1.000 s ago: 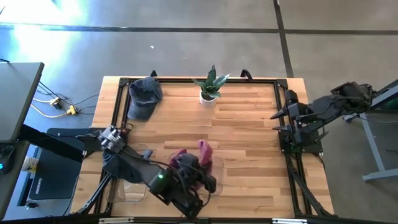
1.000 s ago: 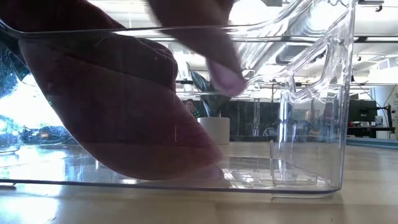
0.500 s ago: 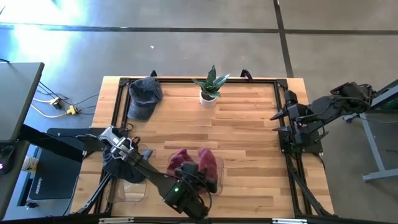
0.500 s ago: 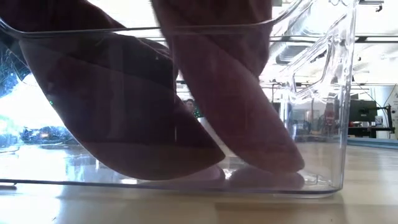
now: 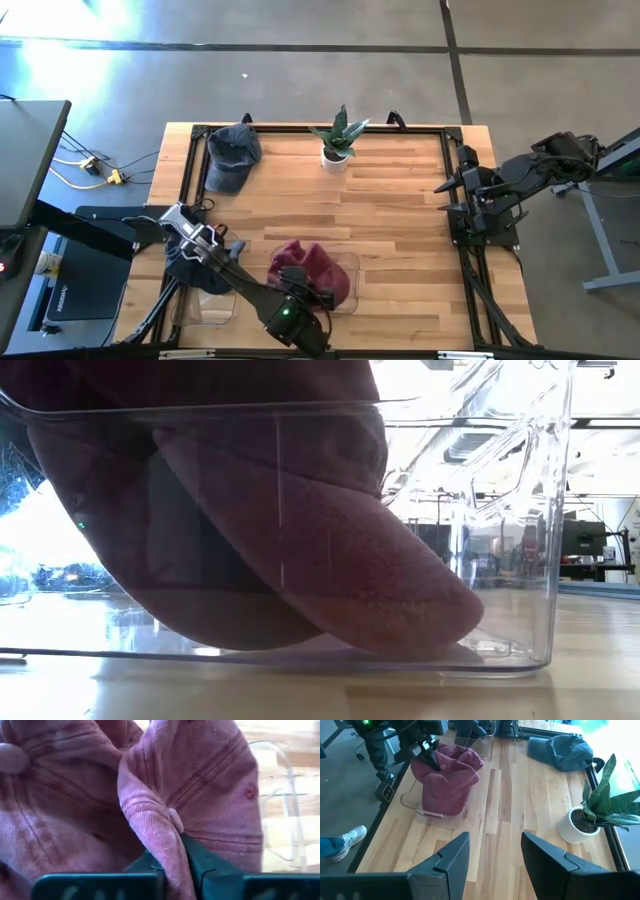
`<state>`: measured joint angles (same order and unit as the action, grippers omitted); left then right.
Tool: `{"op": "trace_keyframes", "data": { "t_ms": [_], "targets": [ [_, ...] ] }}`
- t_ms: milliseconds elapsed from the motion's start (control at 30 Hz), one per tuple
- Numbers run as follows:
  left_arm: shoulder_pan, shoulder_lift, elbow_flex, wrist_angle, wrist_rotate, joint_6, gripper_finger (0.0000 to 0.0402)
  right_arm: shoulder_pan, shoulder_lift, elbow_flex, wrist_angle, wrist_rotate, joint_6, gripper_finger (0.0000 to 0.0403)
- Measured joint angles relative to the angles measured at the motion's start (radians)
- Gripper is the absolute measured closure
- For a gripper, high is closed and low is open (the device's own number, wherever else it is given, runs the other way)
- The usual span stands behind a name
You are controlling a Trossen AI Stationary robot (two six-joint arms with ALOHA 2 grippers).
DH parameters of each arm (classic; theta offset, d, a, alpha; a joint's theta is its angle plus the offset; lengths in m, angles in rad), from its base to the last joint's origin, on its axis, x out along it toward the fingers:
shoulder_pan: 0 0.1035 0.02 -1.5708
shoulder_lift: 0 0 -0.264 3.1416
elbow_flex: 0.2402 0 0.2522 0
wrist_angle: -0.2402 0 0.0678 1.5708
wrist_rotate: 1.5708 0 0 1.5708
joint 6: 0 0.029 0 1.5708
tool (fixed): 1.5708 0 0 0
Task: Pick & Place hat
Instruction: Put the red cap into the right transparent bin
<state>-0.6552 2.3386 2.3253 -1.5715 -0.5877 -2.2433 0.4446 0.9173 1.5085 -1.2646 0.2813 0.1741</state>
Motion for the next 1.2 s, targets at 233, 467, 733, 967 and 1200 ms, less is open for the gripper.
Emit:
{"op": "trace_keyframes", "data": {
  "t_ms": [233, 467, 733, 967, 1200],
  "targets": [
    [0.015, -0.011, 0.002, 0.001, 0.005, -0.016, 0.0291, 0.000, 0.000, 0.000, 0.006, 0.000, -0.019, 0.0228],
    [0.013, -0.059, 0.003, 0.001, 0.004, -0.097, 0.0288, 0.000, -0.001, 0.000, 0.006, 0.000, -0.019, 0.0230],
    [0.014, -0.107, 0.002, 0.001, -0.012, -0.071, 0.0366, 0.000, -0.001, 0.000, 0.006, -0.003, -0.023, 0.0230],
    [0.014, -0.130, 0.002, 0.000, 0.094, -0.030, 0.0392, 0.000, -0.001, 0.000, 0.006, -0.004, -0.026, 0.0229],
    [0.025, -0.129, -0.005, 0.000, 0.112, 0.079, 0.0390, 0.000, -0.001, 0.000, 0.005, -0.004, -0.047, 0.0229]
  ]
}}
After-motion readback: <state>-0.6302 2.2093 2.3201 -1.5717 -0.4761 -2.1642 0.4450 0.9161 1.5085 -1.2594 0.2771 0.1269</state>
